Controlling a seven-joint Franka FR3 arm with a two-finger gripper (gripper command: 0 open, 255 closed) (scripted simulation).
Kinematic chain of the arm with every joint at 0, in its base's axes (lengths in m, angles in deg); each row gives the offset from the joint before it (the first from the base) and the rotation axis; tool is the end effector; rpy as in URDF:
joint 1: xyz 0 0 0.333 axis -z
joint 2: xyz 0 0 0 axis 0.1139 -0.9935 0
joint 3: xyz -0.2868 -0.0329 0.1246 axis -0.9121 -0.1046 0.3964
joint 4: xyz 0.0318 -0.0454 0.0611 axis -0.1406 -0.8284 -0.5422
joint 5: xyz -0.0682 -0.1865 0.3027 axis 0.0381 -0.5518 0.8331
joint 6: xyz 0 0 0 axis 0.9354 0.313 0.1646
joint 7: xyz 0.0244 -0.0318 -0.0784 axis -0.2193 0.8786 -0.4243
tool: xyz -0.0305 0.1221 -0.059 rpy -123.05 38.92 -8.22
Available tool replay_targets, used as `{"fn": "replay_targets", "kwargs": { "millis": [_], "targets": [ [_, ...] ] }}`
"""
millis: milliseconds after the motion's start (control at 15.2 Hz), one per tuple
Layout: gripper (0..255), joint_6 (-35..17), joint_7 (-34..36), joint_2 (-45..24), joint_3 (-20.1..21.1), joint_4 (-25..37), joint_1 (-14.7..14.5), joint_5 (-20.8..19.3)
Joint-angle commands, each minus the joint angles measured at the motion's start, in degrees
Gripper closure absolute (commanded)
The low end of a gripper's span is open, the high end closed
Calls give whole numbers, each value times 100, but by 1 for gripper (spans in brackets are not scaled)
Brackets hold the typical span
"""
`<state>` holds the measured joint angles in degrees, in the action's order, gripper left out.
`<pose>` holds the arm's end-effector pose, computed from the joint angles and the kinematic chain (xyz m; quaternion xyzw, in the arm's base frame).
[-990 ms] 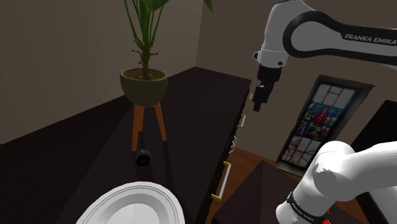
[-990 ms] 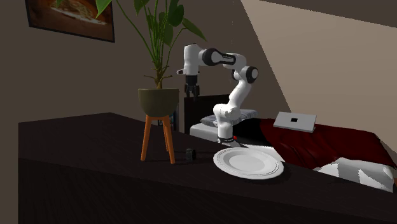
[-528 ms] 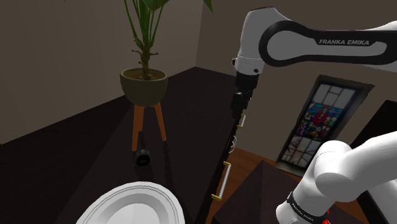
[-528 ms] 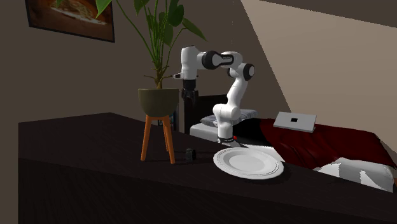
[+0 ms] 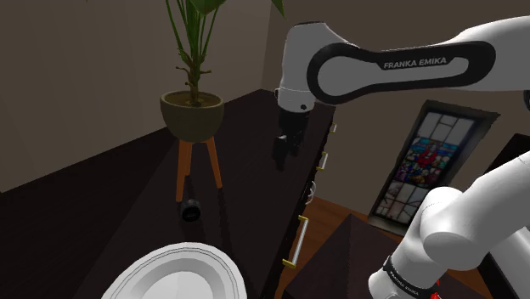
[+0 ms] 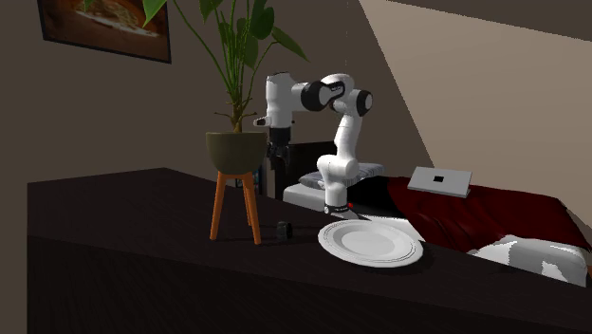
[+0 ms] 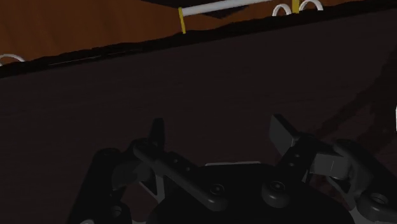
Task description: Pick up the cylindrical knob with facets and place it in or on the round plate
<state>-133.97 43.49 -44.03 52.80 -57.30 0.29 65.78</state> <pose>0.3640 0.1741 0.4998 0.9935 0.1092 -0.0207 0.0231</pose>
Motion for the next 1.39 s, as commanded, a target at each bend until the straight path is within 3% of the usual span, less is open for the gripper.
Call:
{"fn": "replay_targets", "kwargs": {
  "millis": [0,396,792,1188,1320],
  "targets": [
    [0,-175,143,-322,161,178,-59,20],
    [0,-611,587,-1405,600,880,-222,-116],
    [0,-870,1082,-2587,947,1806,-473,-497],
    [0,-900,1547,-3849,1121,2998,-920,-1030],
    [0,-963,1583,-3964,1116,3047,-970,-1080]
  ]
}}
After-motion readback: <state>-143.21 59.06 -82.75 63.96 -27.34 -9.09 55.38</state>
